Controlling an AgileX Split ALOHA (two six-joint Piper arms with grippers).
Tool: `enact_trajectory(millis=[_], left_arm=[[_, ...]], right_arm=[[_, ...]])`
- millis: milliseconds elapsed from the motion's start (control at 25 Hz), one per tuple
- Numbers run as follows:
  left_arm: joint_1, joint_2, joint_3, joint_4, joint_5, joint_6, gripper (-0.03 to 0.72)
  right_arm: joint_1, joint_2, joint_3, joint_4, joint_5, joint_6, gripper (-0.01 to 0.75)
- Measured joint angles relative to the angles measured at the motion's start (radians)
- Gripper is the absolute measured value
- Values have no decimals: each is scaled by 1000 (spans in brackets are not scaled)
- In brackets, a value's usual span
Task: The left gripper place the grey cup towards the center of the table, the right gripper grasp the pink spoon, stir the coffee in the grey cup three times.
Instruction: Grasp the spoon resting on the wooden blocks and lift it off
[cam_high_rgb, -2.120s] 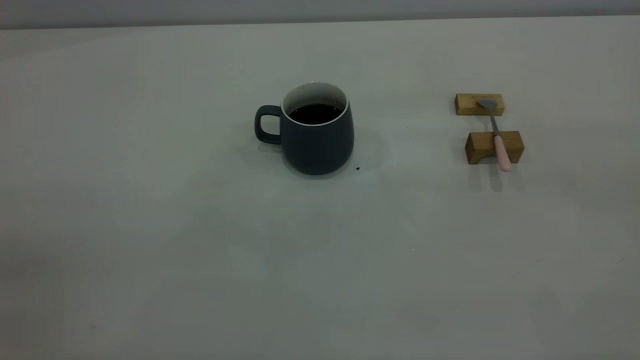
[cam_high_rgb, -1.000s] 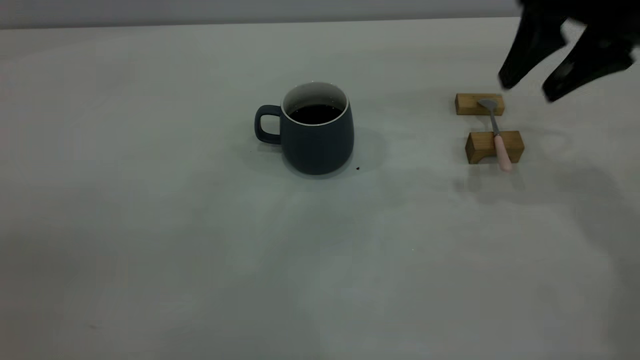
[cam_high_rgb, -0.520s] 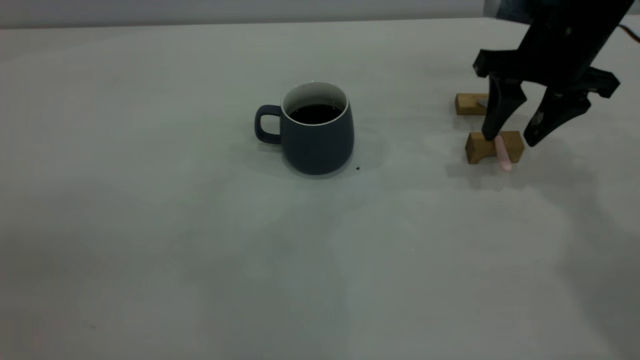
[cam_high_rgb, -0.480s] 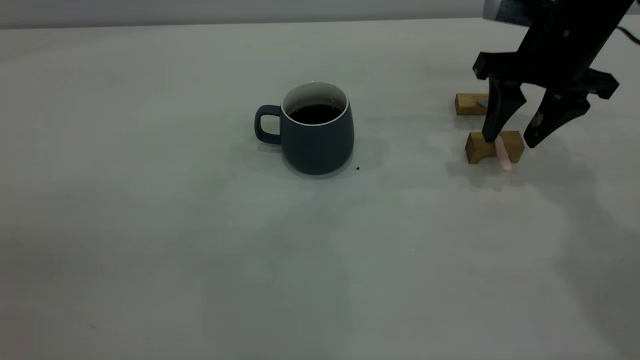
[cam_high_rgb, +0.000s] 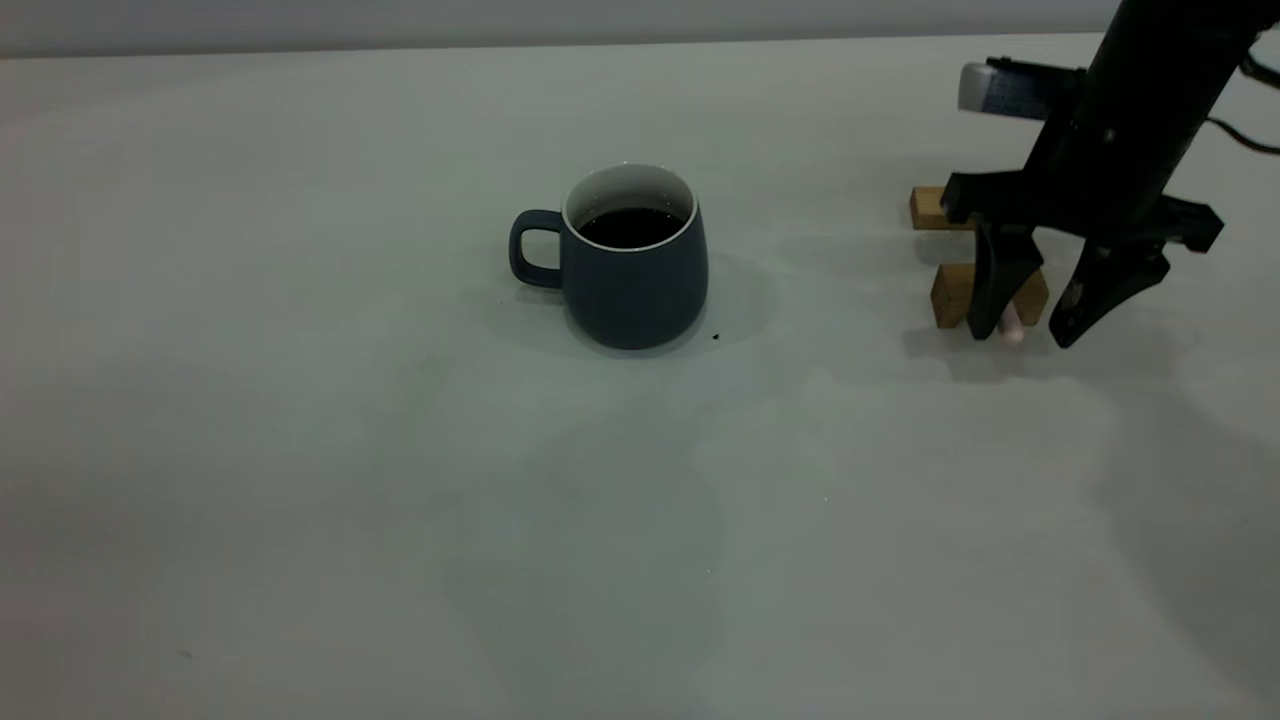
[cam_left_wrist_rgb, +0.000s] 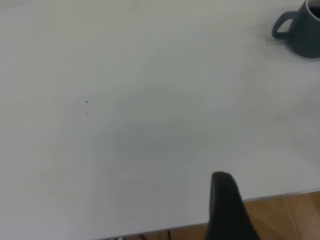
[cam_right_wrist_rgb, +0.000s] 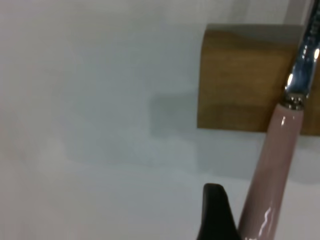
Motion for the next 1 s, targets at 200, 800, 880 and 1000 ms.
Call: enact_trajectory(millis=[200,800,880,1000], left_arm=[[0,0,0,0,0,0,519],[0,0,0,0,0,0,519],[0,0,0,0,0,0,519],[0,0,0,0,0,0,519]], right_arm=[[0,17,0,17,-36,1,551],[0,47,-7,25,-99,2,358],[0,47,-7,18,-99,2,254],[0,47,-7,-5,-89,2,102]])
